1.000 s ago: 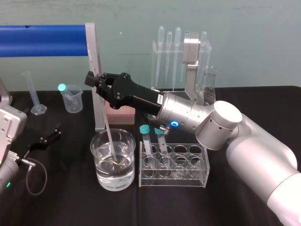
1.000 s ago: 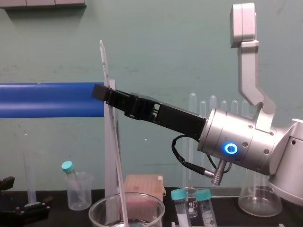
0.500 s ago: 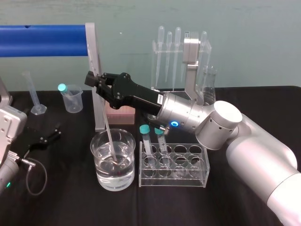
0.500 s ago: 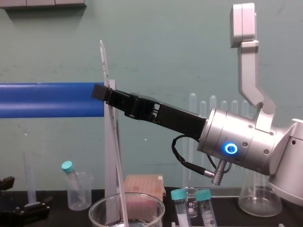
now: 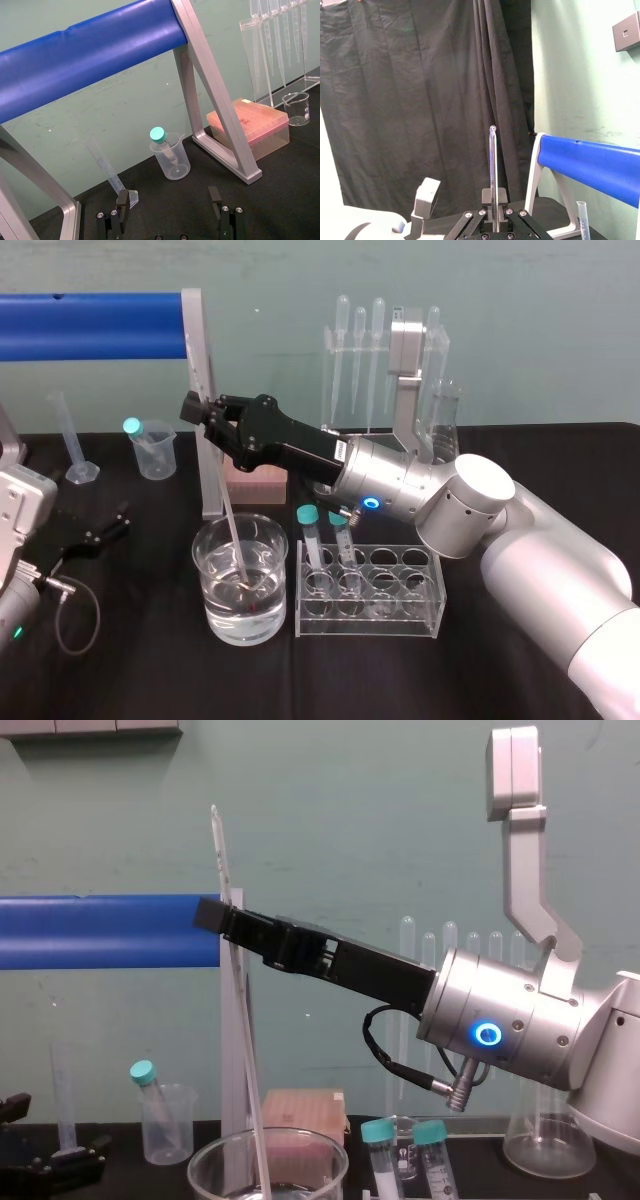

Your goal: Hold the thermometer with one hand and immerse one end into the beaker, then reinsert it into the test tube rack.

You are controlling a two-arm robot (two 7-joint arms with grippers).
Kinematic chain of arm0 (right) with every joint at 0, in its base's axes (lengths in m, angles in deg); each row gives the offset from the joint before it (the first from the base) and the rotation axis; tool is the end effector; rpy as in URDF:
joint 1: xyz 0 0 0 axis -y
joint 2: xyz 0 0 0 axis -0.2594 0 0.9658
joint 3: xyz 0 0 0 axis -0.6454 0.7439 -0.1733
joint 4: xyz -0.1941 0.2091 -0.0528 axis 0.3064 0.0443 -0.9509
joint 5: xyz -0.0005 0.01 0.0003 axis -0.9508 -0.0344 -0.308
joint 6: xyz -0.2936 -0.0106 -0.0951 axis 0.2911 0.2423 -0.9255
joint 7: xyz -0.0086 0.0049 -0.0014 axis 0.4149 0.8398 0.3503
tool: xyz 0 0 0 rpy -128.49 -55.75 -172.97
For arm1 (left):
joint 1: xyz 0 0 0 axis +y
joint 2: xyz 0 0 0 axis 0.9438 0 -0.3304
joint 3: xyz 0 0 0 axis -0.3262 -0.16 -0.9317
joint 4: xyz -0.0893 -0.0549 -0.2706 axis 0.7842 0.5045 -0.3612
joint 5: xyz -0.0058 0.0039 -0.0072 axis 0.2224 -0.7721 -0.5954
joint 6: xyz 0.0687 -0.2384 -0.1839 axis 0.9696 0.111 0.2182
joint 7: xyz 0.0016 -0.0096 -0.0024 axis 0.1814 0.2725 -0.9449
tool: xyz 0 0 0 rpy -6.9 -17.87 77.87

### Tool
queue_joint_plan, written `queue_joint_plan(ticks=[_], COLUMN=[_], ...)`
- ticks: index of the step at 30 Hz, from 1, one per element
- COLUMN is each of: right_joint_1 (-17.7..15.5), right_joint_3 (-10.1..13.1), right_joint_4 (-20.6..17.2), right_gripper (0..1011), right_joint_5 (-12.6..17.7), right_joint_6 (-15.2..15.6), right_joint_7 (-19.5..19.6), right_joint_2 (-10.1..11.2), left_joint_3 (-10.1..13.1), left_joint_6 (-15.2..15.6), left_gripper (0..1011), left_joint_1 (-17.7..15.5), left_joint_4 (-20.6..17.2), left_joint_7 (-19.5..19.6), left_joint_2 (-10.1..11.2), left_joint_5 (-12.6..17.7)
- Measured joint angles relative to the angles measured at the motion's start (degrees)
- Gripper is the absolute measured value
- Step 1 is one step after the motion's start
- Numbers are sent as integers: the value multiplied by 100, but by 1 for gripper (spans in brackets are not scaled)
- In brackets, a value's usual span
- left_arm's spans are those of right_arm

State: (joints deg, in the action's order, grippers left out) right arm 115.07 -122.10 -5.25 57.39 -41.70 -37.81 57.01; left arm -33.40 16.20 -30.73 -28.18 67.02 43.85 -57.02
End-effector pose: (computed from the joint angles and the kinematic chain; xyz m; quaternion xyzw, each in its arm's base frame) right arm 0.4860 0.0794 -0.2403 0.1595 0.0230 -0.1039 0.9814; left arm 0.3581 0.0827 -0.3023 0.1414 -0.1326 0.5799 0.7913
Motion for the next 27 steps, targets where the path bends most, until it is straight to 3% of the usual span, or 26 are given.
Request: queue_joint_plan(ticks=[27], right_joint_1=[0], right_joint_3=[0], right_joint_4=[0], right_gripper=[58], right_joint_5=[0], right_joint_6=[0], right_joint_7=[0], right_joint_2=[0], left_joint_3=[0], left_joint_6=[0], left_gripper=[1008], left_joint_1=[0], left_joint_4=[0], left_joint_7=[0], left_joint_2=[0], left_joint_5=[0])
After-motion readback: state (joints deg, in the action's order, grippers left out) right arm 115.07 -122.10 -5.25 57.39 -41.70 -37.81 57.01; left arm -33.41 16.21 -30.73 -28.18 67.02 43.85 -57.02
